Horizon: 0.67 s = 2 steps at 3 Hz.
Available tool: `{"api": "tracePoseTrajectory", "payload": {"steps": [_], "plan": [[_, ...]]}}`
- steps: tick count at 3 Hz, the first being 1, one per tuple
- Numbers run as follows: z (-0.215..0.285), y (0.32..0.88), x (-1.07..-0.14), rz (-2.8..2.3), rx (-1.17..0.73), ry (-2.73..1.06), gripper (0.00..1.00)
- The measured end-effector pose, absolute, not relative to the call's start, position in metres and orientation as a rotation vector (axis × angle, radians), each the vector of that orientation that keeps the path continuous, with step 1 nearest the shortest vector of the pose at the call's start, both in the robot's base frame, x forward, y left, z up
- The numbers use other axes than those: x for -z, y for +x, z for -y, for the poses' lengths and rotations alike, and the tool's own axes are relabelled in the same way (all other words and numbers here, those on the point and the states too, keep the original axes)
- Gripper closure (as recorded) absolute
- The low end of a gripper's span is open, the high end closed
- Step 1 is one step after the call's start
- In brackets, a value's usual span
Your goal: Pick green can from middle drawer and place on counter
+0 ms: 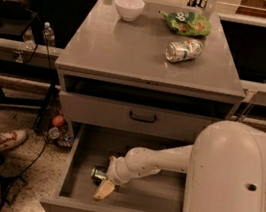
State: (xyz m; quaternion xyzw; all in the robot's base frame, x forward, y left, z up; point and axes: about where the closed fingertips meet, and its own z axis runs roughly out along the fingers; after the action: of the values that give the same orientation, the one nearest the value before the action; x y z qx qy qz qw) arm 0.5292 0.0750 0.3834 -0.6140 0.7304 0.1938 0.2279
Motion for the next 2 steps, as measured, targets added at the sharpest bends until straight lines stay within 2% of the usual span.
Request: {"api": "tracePoseTrajectory", "payload": {"steps": [2], "plan": [[-0.0715,0.5316,-0.3585,-2.034,-0.53,-1.664,0.47]]}}
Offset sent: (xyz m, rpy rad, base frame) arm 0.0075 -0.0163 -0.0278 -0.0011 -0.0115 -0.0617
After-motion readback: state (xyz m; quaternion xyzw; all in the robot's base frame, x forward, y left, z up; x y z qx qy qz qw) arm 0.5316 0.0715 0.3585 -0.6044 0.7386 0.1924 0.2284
